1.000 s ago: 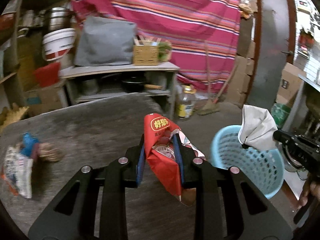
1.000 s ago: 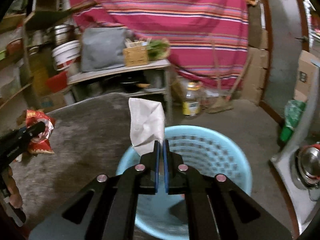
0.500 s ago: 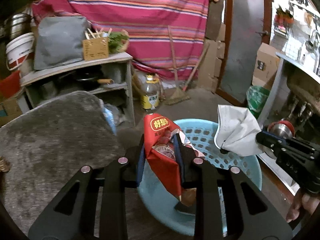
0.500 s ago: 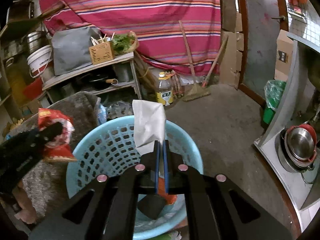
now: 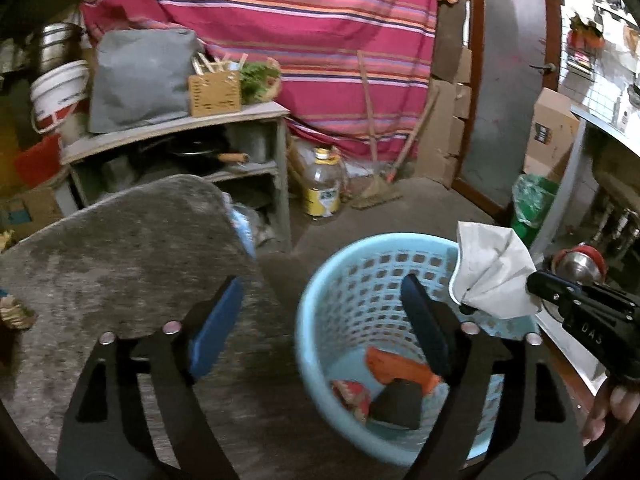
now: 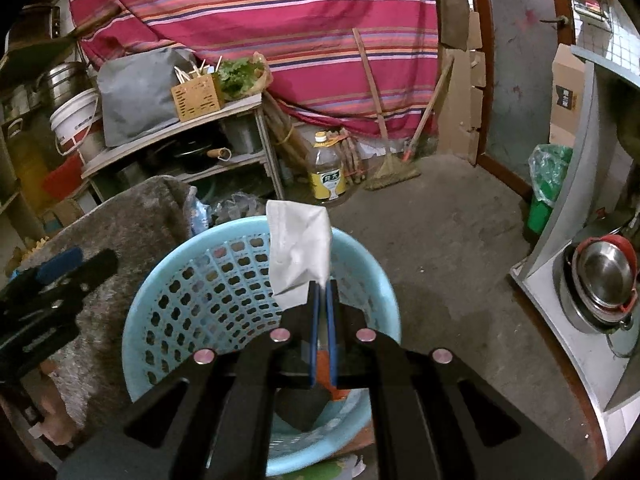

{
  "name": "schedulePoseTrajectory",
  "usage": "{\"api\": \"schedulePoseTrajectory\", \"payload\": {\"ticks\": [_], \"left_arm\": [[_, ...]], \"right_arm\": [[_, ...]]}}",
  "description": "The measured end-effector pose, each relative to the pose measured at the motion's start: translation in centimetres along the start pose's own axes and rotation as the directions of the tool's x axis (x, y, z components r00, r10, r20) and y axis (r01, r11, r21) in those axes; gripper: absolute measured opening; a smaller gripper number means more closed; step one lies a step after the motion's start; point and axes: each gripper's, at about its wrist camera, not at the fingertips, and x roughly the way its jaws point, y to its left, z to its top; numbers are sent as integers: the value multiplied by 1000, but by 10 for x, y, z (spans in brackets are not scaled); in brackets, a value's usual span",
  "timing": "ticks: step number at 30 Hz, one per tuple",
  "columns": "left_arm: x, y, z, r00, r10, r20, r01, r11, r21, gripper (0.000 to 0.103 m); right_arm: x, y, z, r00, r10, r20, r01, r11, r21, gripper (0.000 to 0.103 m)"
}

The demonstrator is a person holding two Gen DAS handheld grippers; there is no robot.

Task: Collect trash
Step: 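Open both tools to drop the red wrapper and tissue into the basket, then move the left tool to the white printed snack bag and grasp it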

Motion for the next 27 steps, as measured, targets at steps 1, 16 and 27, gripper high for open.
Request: {"api": "schedulePoseTrajectory", "payload": {"ticks": [1,16,27], "left_arm": [[-3,5,-1,1000,14,4,-14,1000,-2,86],[-61,107,-4,974,220,49,-217,975,-46,97],[-102,203,-33,943,330,43,-321,936,-143,97]], "right_arm": [[1,2,0,1000,4,-2,-4,1000,-1,4],[9,57,2,1000,-2,7,2,1000,-12,85],[-13,167,-6,991,104,80,-91,985,-145,89]]}}
